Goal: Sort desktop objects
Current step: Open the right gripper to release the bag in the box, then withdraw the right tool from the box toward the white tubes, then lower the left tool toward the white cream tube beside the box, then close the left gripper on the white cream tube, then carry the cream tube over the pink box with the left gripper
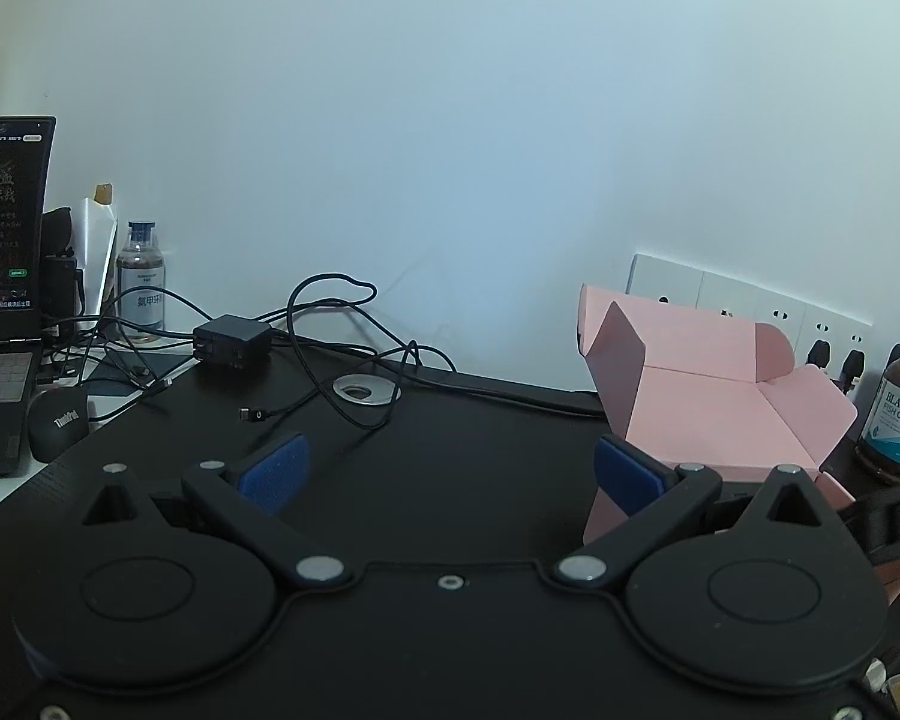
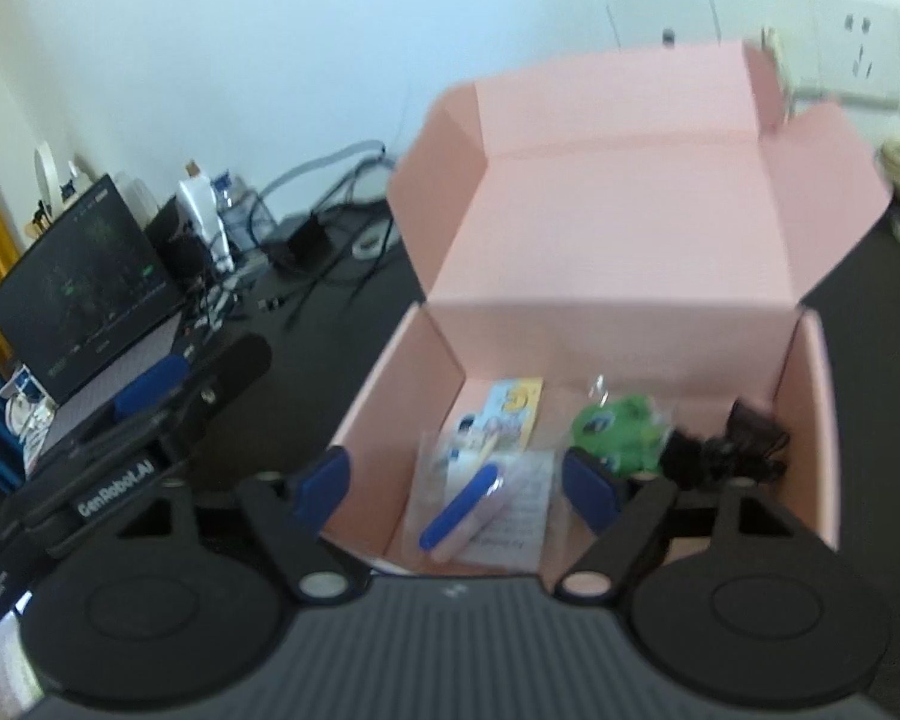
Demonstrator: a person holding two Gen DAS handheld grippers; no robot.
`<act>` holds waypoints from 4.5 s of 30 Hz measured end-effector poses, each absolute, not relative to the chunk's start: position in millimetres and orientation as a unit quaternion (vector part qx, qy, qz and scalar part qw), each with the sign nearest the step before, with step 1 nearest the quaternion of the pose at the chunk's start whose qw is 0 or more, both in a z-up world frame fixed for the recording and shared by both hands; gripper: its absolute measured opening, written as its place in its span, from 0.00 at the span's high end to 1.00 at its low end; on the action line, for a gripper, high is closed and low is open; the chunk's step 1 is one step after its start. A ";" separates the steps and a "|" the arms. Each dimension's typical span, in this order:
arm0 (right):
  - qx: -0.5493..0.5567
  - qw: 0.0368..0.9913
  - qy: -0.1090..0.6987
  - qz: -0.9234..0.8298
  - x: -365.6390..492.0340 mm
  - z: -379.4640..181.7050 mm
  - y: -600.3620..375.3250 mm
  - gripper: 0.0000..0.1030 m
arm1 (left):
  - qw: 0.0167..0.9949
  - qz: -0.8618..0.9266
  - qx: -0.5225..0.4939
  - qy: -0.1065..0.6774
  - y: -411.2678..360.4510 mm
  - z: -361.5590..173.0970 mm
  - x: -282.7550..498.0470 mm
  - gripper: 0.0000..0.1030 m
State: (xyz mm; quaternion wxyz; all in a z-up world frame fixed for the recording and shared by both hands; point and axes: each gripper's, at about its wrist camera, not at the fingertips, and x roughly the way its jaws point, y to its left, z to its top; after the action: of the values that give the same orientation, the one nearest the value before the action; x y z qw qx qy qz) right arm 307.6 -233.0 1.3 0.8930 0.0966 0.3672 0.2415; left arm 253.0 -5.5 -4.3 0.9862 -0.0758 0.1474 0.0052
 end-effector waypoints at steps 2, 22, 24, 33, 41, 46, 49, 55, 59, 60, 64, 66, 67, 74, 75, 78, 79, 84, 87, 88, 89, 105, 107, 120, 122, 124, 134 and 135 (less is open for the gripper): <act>0.095 0.899 0.352 0.243 302.4 4.9 -237.5 0.11 | 0.986 0.005 -0.074 0.148 -6.1 -4.7 253.3 0.00; 0.101 0.962 0.180 0.181 214.9 -23.9 -328.3 0.01 | 0.989 -0.018 -0.030 0.143 -20.7 -8.9 253.1 0.00; 0.108 0.963 0.175 0.173 213.5 -28.0 -335.1 0.01 | 0.990 -0.022 -0.025 0.137 -22.6 -8.8 251.6 0.00; 0.151 0.967 0.155 0.135 210.1 -32.6 -354.4 0.01 | 0.989 -0.032 -0.027 0.140 -23.4 -9.8 252.9 0.00; 0.133 0.960 0.181 0.166 215.4 -34.1 -345.3 0.01 | 0.991 -0.024 -0.013 0.132 -28.2 -9.7 248.2 0.00; 0.151 0.955 0.185 0.174 217.2 -35.8 -348.9 0.01 | 0.994 -0.024 0.015 0.102 -35.0 -6.8 234.2 0.00; 0.159 0.953 0.194 0.170 220.2 -37.0 -349.9 0.01 | 0.993 -0.028 0.037 0.110 -40.0 -5.6 224.6 0.00; 0.162 0.952 0.186 0.181 218.0 -36.8 -350.3 0.01 | 0.985 -0.049 0.048 0.159 -41.9 -7.8 196.0 0.00; 0.160 0.952 0.180 0.188 215.0 -36.0 -349.3 0.01 | 0.971 -0.097 0.046 0.215 -42.8 -11.9 185.7 0.00; 0.161 0.952 0.179 0.189 214.5 -36.1 -349.9 0.01 | 0.969 -0.099 0.052 0.221 -44.0 -12.8 183.9 0.00; 0.166 0.952 0.177 0.188 214.0 -36.3 -351.3 0.01 | 0.966 -0.105 0.071 0.225 -50.9 -13.9 176.2 0.00; 0.167 0.951 0.177 0.188 213.4 -36.3 -351.7 0.01 | 0.963 -0.114 0.074 0.232 -55.5 -14.5 173.8 0.00; 0.167 0.951 0.177 0.190 213.2 -36.3 -351.8 0.01 | 0.962 -0.117 0.077 0.236 -58.1 -14.9 172.9 0.00; 0.170 0.950 0.179 0.191 212.2 -36.6 -352.5 0.01 | 0.951 -0.155 0.082 0.254 -66.3 -20.0 172.0 0.10; 0.170 0.950 0.178 0.191 212.0 -36.5 -352.4 0.01 | 0.948 -0.162 0.077 0.261 -66.5 -21.0 173.5 0.10; 0.169 0.950 0.181 0.191 212.9 -36.7 -352.0 0.01 | 0.946 -0.168 0.063 0.272 -64.5 -24.3 177.3 0.14; 0.170 0.950 0.182 0.191 213.4 -36.8 -352.2 0.01 | 0.945 -0.167 0.058 0.274 -63.6 -25.7 178.4 0.17; 0.171 0.949 0.185 0.191 214.9 -37.3 -352.4 0.01 | 0.938 -0.170 0.042 0.298 -59.8 -33.9 182.9 0.28; 0.171 0.948 0.187 0.192 215.5 -37.5 -352.4 0.01 | 0.937 -0.173 0.037 0.302 -57.6 -36.6 182.7 0.37; 0.171 0.948 0.188 0.192 215.7 -37.6 -352.4 0.01 | 0.936 -0.175 0.036 0.302 -57.4 -36.4 182.7 0.37; 0.171 0.948 0.188 0.192 215.8 -37.6 -352.4 0.01 | 0.936 -0.176 0.034 0.302 -57.1 -35.9 182.9 0.37; 0.173 0.947 0.191 0.193 216.3 -38.4 -352.2 0.01 | 0.932 -0.187 0.062 0.304 -72.0 -35.5 181.3 0.71; 0.173 0.947 0.191 0.192 216.0 -38.3 -352.3 0.01 | 0.933 -0.186 0.063 0.302 -71.2 -35.7 179.4 0.71; 0.173 0.947 0.192 0.191 216.9 -38.3 -351.8 0.01 | 0.950 -0.175 0.040 0.257 -55.0 -8.4 170.4 0.72; 0.173 0.947 0.192 0.191 216.8 -38.4 -352.0 0.01 | 0.953 -0.173 0.041 0.244 -55.9 -2.2 172.5 0.72; 0.174 0.947 0.192 0.190 216.8 -38.5 -352.2 0.01 | 0.958 -0.168 0.046 0.226 -58.1 5.8 176.8 0.72; 0.179 0.945 0.196 0.190 219.2 -39.1 -352.6 0.01 | 0.973 -0.154 0.067 0.159 -81.6 34.7 230.2 0.72; 0.178 0.945 0.196 0.190 219.4 -39.2 -352.4 0.01 | 0.973 -0.154 0.070 0.160 -86.2 33.9 235.6 0.75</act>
State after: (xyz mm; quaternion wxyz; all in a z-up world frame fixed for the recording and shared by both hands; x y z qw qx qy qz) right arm 219.4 -352.4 -39.2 0.9452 0.1784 0.1963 0.1904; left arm 235.6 -86.2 33.9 0.9726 0.0697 0.1597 -0.1541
